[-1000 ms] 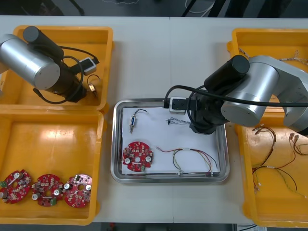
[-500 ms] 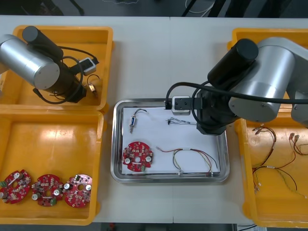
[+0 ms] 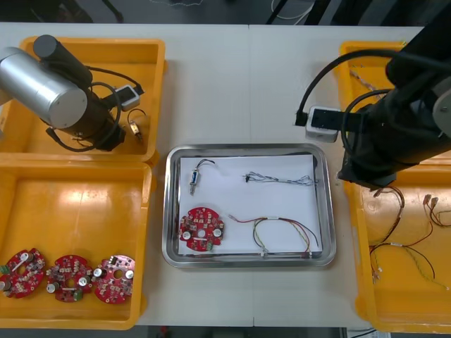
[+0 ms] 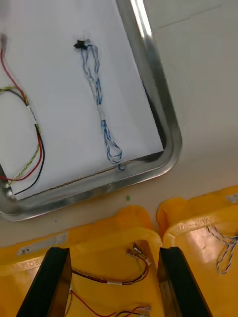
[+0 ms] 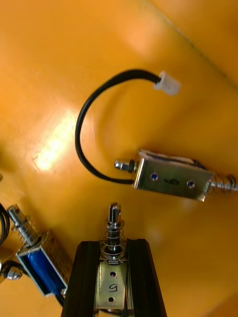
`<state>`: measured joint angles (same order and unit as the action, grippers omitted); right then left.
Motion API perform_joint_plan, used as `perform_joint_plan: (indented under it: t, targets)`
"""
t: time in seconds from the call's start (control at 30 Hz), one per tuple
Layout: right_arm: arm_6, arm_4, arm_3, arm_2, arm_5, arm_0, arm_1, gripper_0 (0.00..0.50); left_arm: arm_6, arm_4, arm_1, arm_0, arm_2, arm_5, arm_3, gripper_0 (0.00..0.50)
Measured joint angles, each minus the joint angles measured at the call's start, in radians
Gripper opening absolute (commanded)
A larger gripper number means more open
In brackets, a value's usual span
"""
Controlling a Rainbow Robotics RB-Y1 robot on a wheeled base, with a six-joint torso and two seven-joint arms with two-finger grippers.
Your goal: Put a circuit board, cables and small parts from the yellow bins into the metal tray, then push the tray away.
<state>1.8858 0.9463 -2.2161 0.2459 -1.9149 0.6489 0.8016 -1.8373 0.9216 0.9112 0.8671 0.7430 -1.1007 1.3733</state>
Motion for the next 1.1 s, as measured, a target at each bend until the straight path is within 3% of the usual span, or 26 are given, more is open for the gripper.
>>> perform_joint_plan:
  t: [0.1,0.43,0.8,1.1]
  targets:
    - [-0.104,0.0,-0.024,-0.073,-0.001,-0.036,-0.002,0.5,0.0,0.001,0.0,0.001,-0.019,-0.033,0.001,0.0]
    - [-0.25,0.001,-0.035,-0.328,-0.002,-0.178,-0.01,0.5,0.0,0.001,0.0,0.001,-0.096,-0.06,0.008,0.0]
    - [-0.252,-0.006,-0.036,-0.62,-0.002,-0.35,-0.01,0.5,0.0,0.001,0.0,0.001,-0.182,-0.217,0.085,0.0]
    - [-0.252,-0.076,0.004,-0.712,-0.002,-0.441,-0.01,0.5,0.0,0.001,0.0,0.001,-0.287,-0.359,0.17,0.0]
